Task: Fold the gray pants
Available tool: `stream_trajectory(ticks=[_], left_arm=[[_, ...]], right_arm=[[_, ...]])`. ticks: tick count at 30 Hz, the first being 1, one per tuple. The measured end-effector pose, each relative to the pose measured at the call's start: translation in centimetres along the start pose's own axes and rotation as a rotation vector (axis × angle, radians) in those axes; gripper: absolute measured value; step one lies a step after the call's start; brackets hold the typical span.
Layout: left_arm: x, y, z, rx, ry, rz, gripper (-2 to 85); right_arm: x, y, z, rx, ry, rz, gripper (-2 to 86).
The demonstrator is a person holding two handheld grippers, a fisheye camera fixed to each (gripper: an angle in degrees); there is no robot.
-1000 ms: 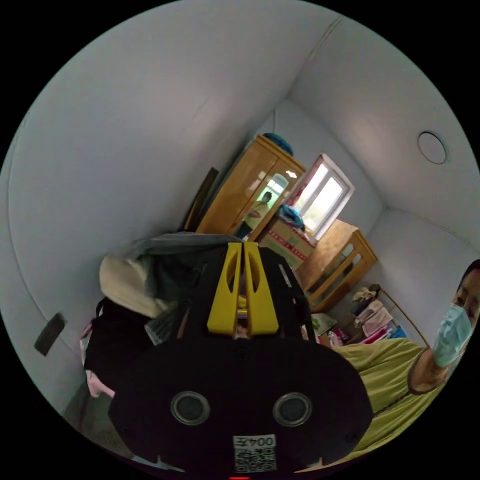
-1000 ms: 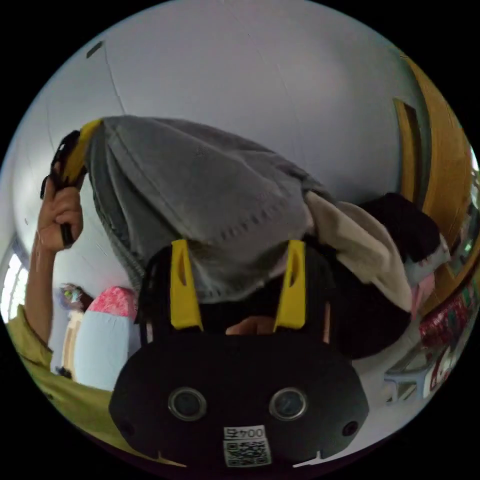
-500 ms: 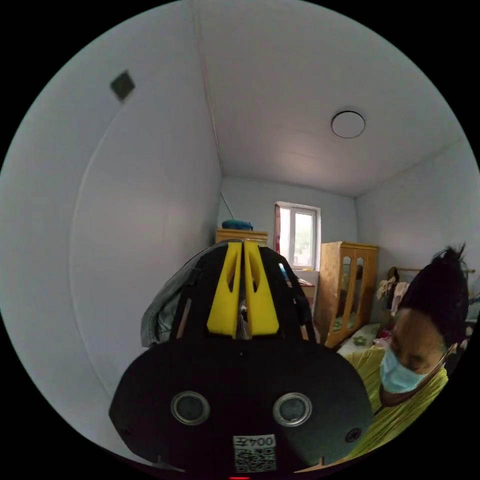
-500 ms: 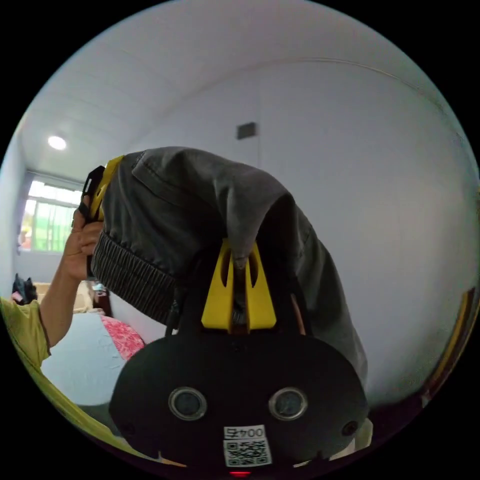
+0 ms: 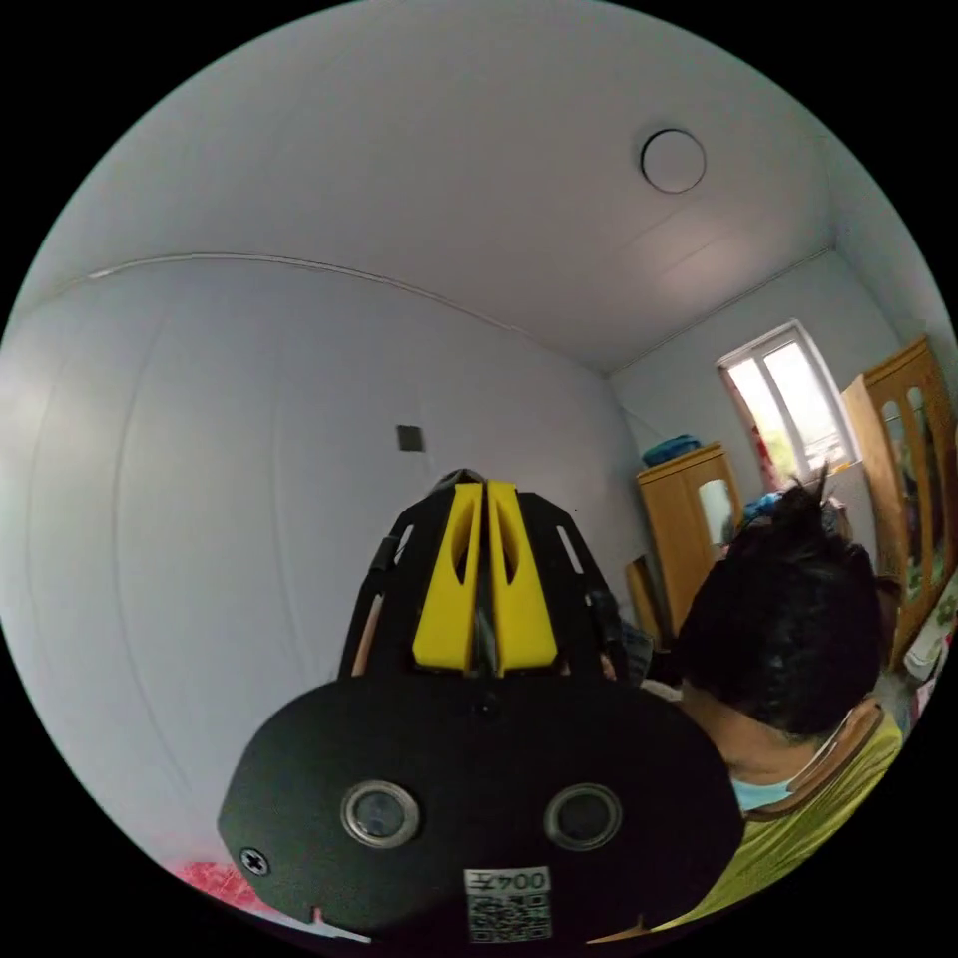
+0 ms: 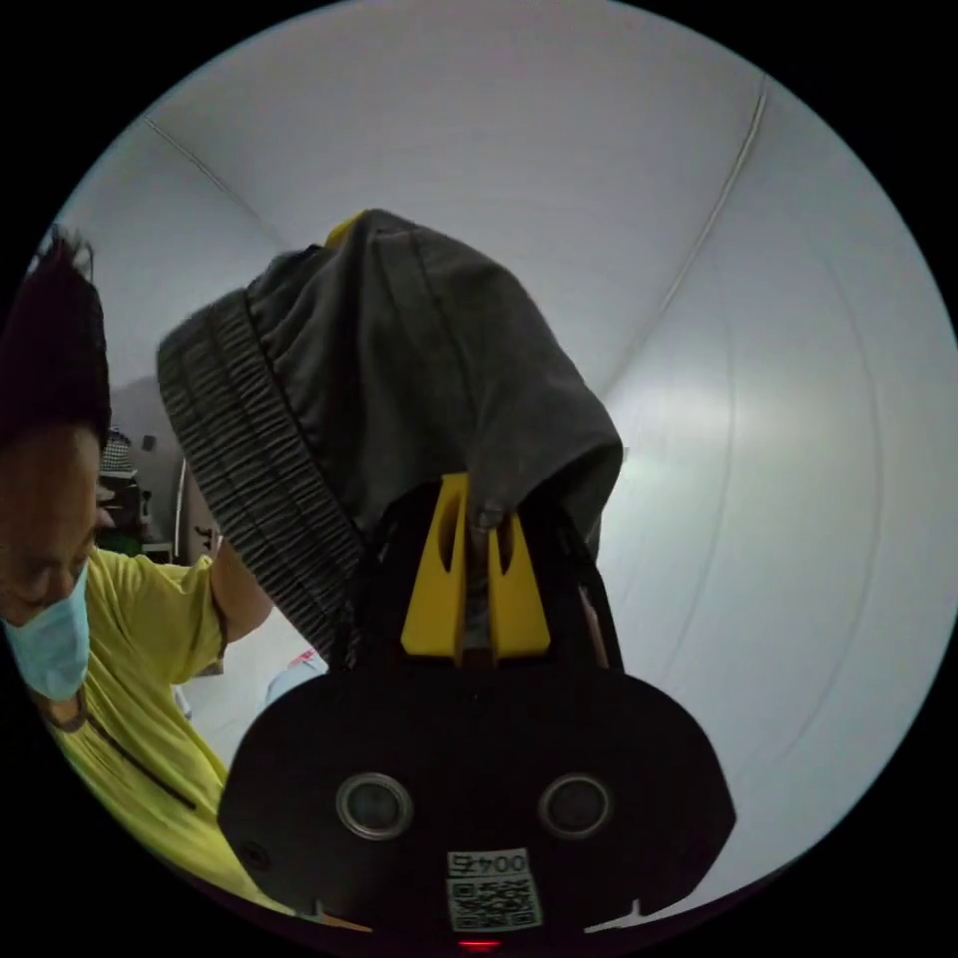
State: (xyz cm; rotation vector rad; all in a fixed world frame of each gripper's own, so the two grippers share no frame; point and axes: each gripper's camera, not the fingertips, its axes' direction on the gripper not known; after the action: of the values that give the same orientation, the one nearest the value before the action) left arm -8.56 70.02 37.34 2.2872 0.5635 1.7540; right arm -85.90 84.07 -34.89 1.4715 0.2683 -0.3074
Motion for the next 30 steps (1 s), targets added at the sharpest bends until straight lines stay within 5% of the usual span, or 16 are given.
stream_trajectory(ticks=[4, 9, 13, 17, 24, 30], left_arm=[[-4.2, 1.5, -7.1, -0.128, -0.241, -0.116, 1.9], [-11.0, 10.5, -14.4, -0.486, -0.661, -0.190, 7.7], [-15.4, 24.1, -21.8, -0.789, -0.781, -0.483, 15.2], [-12.5, 34.5, -27.8, -0.841, -0.816, -0.686, 13.7], [0.0, 45.1, -30.4, -0.987, -0.920, -0.965, 12.3], [6.4, 49.5, -27.6, -1.081, -1.052, -1.194, 11.0]], right_arm=[[4.1, 8.0, 15.4, -0.119, -0.140, 0.143, 4.2], [13.6, 32.5, 38.3, -0.519, -0.326, 0.500, 11.5], [17.1, 52.2, 45.5, -0.703, -0.328, 0.709, 12.4], [20.0, 71.8, 48.7, -0.944, -0.252, 0.827, 9.8], [26.6, 97.3, 53.5, -1.503, -0.120, 0.623, 6.2], [33.9, 111.8, 57.2, -1.764, -0.127, 0.412, 1.0]])
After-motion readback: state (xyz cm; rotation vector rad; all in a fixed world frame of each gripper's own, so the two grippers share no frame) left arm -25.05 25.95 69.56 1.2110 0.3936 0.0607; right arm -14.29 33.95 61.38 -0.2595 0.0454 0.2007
